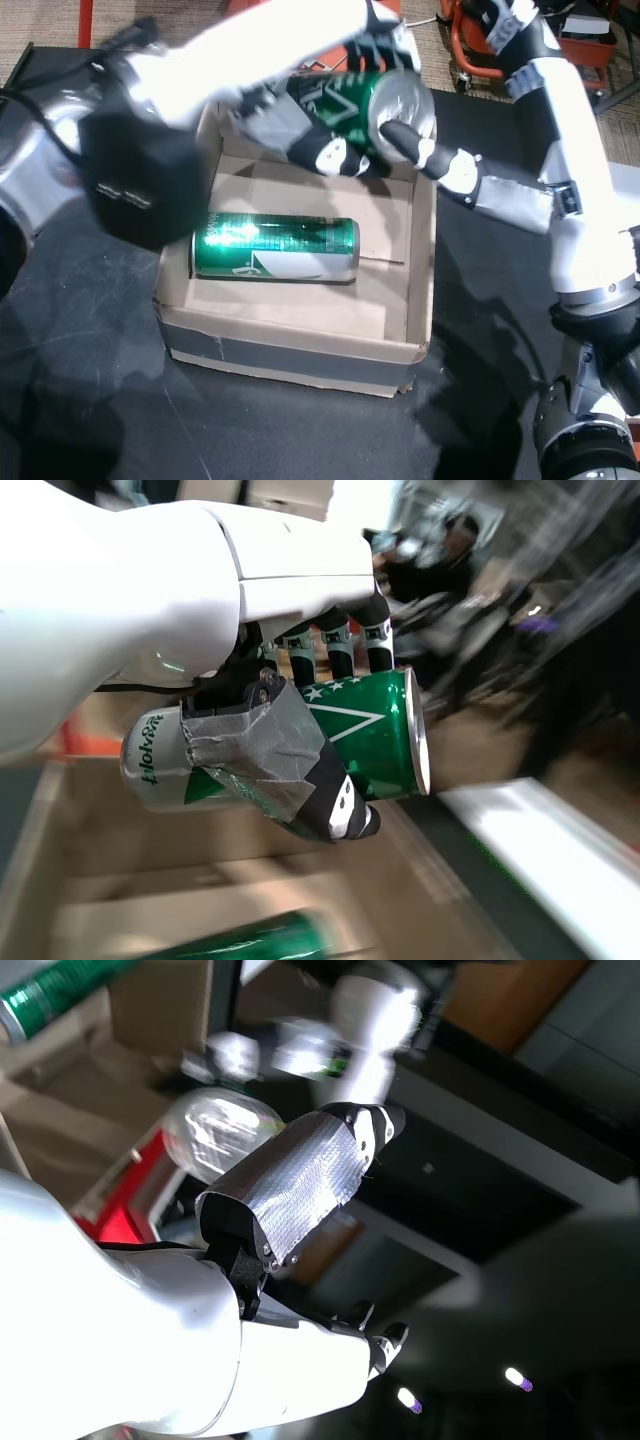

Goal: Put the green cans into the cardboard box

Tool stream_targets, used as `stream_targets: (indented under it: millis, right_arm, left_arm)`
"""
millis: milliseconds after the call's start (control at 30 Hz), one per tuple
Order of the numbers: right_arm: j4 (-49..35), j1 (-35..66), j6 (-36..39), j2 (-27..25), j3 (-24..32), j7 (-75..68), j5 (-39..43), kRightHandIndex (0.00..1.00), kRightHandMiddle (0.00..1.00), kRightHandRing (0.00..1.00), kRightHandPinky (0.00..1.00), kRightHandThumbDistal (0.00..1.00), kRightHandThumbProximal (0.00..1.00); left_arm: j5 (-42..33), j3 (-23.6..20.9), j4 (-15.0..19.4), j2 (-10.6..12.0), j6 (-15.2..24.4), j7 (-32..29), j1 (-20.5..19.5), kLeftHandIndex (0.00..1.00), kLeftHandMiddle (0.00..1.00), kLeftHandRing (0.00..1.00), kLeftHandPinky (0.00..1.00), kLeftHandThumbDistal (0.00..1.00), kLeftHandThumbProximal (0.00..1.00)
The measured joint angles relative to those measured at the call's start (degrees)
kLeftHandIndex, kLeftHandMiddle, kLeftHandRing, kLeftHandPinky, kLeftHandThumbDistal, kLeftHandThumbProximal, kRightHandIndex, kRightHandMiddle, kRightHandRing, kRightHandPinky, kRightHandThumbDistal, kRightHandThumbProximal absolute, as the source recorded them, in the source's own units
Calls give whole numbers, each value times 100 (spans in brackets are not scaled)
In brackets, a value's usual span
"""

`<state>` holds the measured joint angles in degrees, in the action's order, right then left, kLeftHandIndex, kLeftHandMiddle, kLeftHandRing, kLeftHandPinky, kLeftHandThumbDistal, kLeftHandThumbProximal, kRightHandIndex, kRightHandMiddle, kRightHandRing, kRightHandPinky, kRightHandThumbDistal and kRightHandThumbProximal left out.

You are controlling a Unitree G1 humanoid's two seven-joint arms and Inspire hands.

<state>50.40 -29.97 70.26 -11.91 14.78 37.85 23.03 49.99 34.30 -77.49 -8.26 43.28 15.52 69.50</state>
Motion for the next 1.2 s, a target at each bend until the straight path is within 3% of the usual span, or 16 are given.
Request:
stream_targets:
  millis: [33,167,400,567,700,933,1033,1200]
  right_arm:
    - [-92,31,7,0,-14,31,79,100,100,93,98,100,63]
    - [-313,112,20,14,-39,9,144,100,97,90,95,100,62]
    - [-404,135,80,129,-70,-259,-17,100,97,90,94,100,61]
    - [-447,141,120,161,-92,-383,-132,100,95,88,93,100,66]
    - [-437,143,176,169,-99,-504,-258,100,96,88,93,100,68]
    - [-365,142,223,165,-132,-573,-288,98,96,88,94,100,66]
    - [-295,141,258,151,-178,-567,-286,94,96,89,93,100,67]
    - [-202,140,281,142,-199,-600,-293,91,94,89,93,100,70]
  left_arm:
    - [21,95,-3,31,2,65,-1,39,42,45,45,50,0]
    - [92,278,-13,59,111,117,-1,40,43,45,46,53,0]
    - [21,268,-54,7,253,-189,-31,41,44,45,46,54,0]
    - [-55,212,-84,-28,329,-357,-130,42,46,46,48,55,0]
    - [-61,200,-93,-29,354,-481,-144,56,58,59,64,62,0]
    - [-60,230,-95,-70,398,-723,-141,85,71,70,77,93,11]
    - [-45,322,-95,-110,399,-723,-140,91,75,75,81,100,15]
    - [-38,357,-95,-150,393,-723,-139,94,77,78,85,100,18]
